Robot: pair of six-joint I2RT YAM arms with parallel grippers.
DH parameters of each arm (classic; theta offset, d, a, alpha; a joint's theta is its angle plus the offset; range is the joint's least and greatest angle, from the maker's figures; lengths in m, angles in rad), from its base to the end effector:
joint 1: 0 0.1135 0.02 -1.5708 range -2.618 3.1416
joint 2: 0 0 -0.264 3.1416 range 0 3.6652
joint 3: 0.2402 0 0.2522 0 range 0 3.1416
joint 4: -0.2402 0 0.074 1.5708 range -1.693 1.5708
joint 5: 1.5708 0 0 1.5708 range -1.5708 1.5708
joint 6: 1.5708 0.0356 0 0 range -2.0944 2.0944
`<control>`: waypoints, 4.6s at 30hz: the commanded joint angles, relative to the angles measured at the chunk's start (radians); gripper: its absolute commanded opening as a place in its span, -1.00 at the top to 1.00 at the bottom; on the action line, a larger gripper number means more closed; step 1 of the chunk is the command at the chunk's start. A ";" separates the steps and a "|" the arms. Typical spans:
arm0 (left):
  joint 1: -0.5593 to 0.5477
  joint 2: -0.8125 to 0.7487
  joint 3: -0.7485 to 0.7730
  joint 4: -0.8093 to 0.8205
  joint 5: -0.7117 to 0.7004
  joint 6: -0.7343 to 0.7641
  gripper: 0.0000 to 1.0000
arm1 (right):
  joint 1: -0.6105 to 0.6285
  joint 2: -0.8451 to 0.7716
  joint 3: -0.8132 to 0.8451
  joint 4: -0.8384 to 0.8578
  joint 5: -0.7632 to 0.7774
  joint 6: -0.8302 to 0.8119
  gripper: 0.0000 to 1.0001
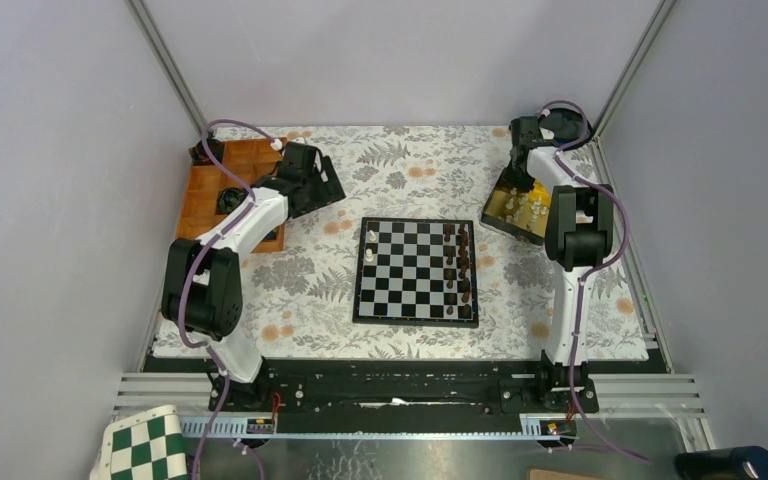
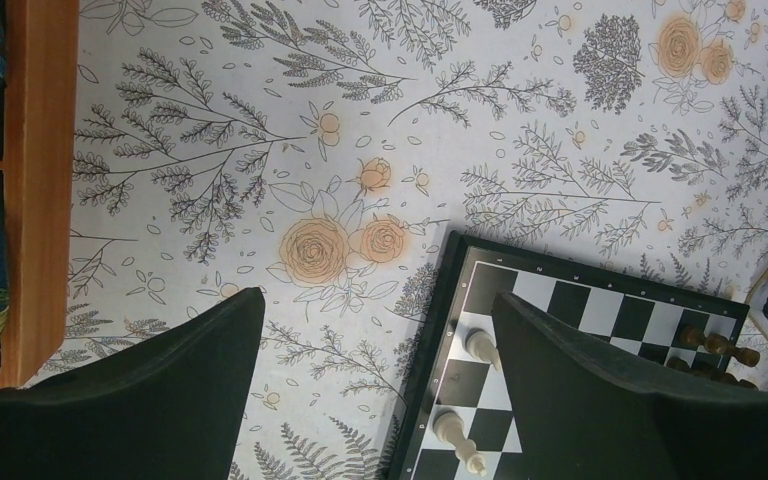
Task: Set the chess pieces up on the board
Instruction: Pick up the chess piece from the storage box, then place the chess piece on the chessboard.
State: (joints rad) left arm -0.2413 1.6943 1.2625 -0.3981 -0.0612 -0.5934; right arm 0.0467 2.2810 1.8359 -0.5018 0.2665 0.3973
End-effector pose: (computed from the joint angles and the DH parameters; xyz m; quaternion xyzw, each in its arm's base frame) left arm 0.3637 -0.0873 0.2466 -0.1741 0.9154 -0.1206 0.3424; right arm 0.5022 0.0141 0.1744 0.2047 0.9217 -0.0564 0.3246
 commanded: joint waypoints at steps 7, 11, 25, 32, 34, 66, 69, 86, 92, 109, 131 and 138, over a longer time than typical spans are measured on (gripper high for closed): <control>0.003 0.013 0.026 0.004 -0.003 -0.005 -0.82 | -0.005 0.000 0.035 0.016 -0.014 -0.012 0.55; 0.002 0.005 0.020 0.004 -0.002 -0.005 -0.82 | -0.005 -0.017 0.023 0.020 -0.005 -0.019 0.77; 0.003 -0.109 -0.053 -0.006 -0.019 0.004 -0.81 | 0.010 -0.153 -0.066 0.046 0.019 -0.040 1.00; 0.003 -0.203 -0.106 -0.011 -0.026 0.006 -0.82 | 0.049 -0.257 -0.126 0.048 0.045 -0.057 1.00; 0.002 -0.231 -0.126 -0.011 -0.025 0.004 -0.82 | 0.067 -0.282 -0.127 0.037 0.048 -0.065 1.00; 0.002 -0.511 -0.295 -0.063 -0.022 -0.020 -0.82 | 0.688 -0.064 0.139 -0.107 -0.038 -0.120 1.00; 0.002 -0.521 -0.302 -0.068 -0.023 -0.023 -0.82 | 0.706 -0.031 0.167 -0.112 -0.052 -0.121 1.00; 0.003 -0.539 -0.318 -0.076 -0.034 -0.022 -0.82 | 0.740 0.094 0.300 -0.147 -0.082 -0.132 1.00; 0.002 -0.526 -0.314 -0.075 -0.034 -0.019 -0.82 | 0.740 0.106 0.303 -0.147 -0.081 -0.132 1.00; 0.002 -0.518 -0.322 -0.075 -0.030 -0.018 -0.82 | 0.738 0.125 0.291 -0.122 -0.075 -0.135 0.98; 0.002 -0.479 -0.299 -0.073 -0.028 0.007 -0.82 | 0.736 0.130 0.310 -0.111 -0.079 -0.147 0.34; 0.003 -0.467 -0.289 -0.070 -0.026 0.013 -0.82 | 0.733 0.121 0.311 -0.104 -0.077 -0.152 0.24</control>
State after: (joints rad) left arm -0.2413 1.2163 0.9512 -0.4755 -0.0776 -0.6106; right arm 0.7780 2.4077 2.0991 -0.6209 0.1955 0.2638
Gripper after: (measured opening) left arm 0.912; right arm 0.374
